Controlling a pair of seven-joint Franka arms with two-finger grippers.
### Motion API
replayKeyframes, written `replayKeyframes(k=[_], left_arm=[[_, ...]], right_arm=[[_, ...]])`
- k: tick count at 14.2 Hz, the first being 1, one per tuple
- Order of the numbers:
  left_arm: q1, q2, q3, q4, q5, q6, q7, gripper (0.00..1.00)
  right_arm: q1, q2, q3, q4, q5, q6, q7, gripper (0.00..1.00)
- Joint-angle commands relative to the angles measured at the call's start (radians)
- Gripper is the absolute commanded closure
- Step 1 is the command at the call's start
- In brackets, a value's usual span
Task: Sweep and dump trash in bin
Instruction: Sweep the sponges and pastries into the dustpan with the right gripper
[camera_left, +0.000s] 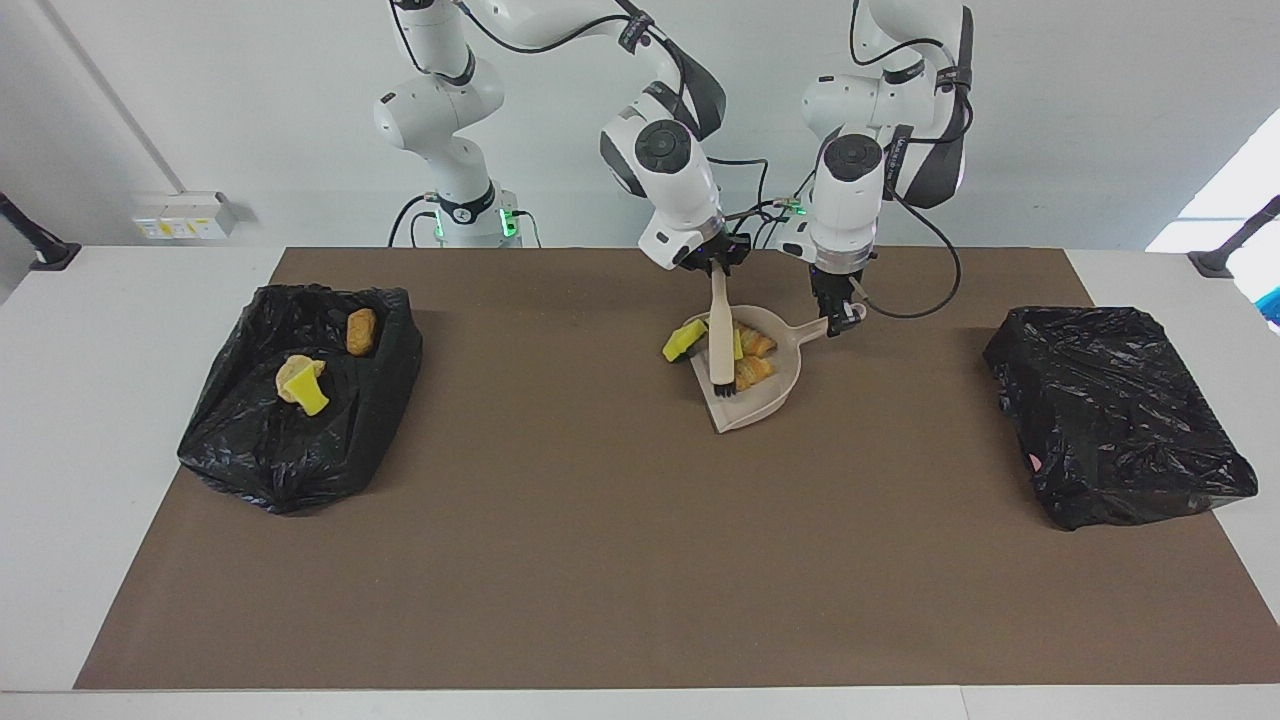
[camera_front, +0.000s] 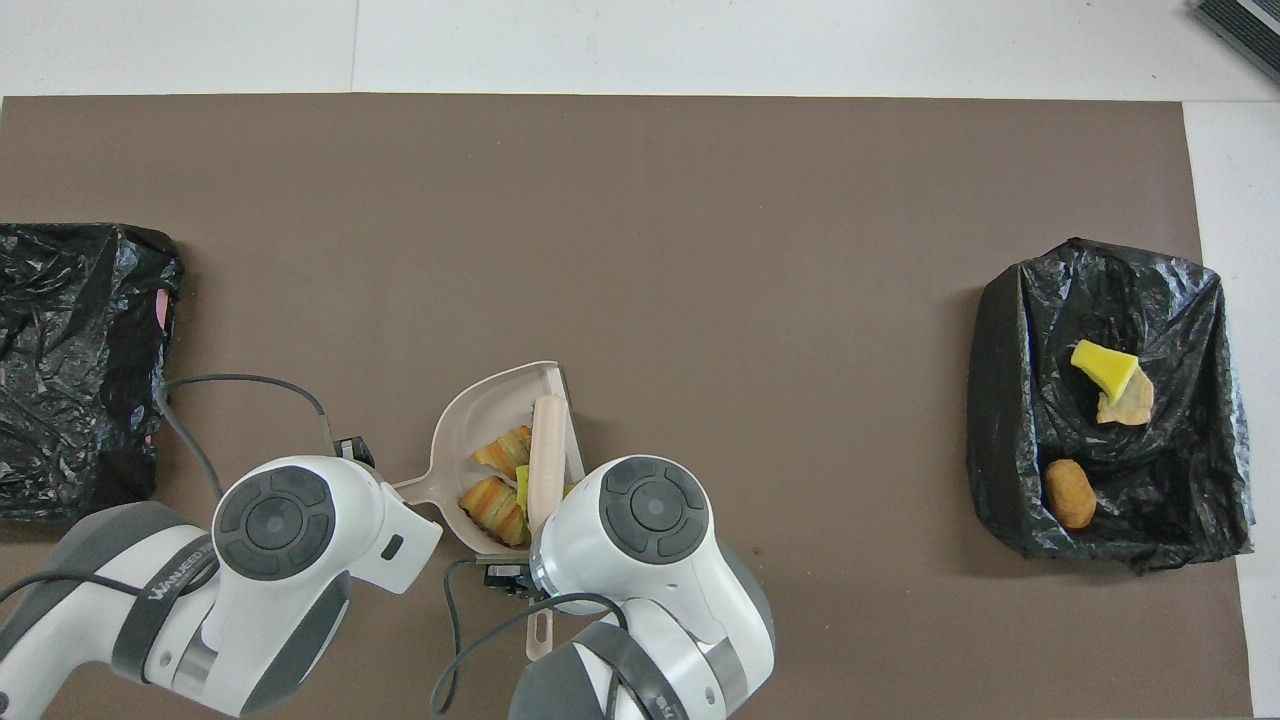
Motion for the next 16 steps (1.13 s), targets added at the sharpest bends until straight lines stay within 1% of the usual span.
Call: replayKeyframes(k=[1, 4, 5, 6, 8, 9, 10, 12, 14, 16], left_arm=[[-0.006, -0.025, 0.004, -0.025, 0.025, 0.01, -0.018, 1.0], [-0.006, -0.025, 0.004, -0.025, 0.025, 0.008, -0.016, 1.0], [-0.006, -0.025, 0.004, -0.025, 0.025, 0.008, -0.017, 1.0], [-0.005, -0.025, 0.004, -0.025, 0.025, 0.01, -0.018, 1.0], [-0.005, -0.025, 0.004, -0.025, 0.025, 0.01, -0.018, 1.0], [-0.005, -0.025, 0.004, -0.025, 0.025, 0.01, -0.018, 1.0], [-0.005, -0.025, 0.004, -0.025, 0.025, 0.01, -0.018, 1.0], [-0.003, -0.025, 0.004, -0.025, 0.025, 0.01, -0.018, 1.0], [-0.003, -0.025, 0.004, -0.027, 0.025, 0.012, -0.019, 1.0], [-0.002, -0.025, 0.004, -0.027, 0.025, 0.012, -0.024, 1.0]], right_arm=[[-0.06, -0.075, 0.0, -0.002, 0.001, -0.126, -0.043, 1.0], [-0.11, -0.13, 0.0, -0.01, -0.107, -0.253, -0.054, 1.0], [-0.111, -0.148, 0.0, -0.044, -0.135, -0.261, -0.055, 1.0], [-0.116, -0.182, 0.0, -0.105, -0.148, -0.249, -0.081, 1.0], [-0.163, -0.24, -0.001, -0.223, -0.16, -0.212, -0.227, 1.0], [-0.177, -0.26, 0.0, -0.263, -0.172, -0.2, -0.274, 1.0], [-0.188, -0.268, 0.0, -0.28, -0.175, -0.183, -0.29, 1.0], [-0.177, -0.246, 0.007, -0.283, -0.178, -0.142, -0.292, 1.0], [-0.133, -0.186, 0.008, -0.288, -0.177, -0.053, -0.261, 1.0], [-0.095, -0.147, 0.01, -0.283, -0.157, 0.034, -0.235, 1.0]])
